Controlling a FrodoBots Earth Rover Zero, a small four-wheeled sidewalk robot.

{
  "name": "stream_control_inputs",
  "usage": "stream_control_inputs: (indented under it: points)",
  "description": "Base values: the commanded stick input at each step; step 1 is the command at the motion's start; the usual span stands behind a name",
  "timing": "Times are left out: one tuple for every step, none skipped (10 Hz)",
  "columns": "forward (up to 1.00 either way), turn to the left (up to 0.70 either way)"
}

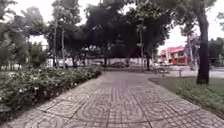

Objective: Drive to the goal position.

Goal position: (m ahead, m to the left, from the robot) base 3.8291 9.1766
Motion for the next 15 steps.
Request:
stream_control_inputs:
  points:
    - [1.0,0.0]
    - [1.0,0.0]
    - [1.0,0.0]
    - [1.0,0.0]
    - [1.0,0.0]
    - [1.0,0.0]
    - [1.0,0.0]
    - [1.0,0.0]
    - [1.0,0.0]
    - [1.0,0.0]
    - [1.0,0.0]
    - [1.0,0.0]
    - [1.0,0.0]
    - [1.0,0.0]
    - [1.0,0.0]
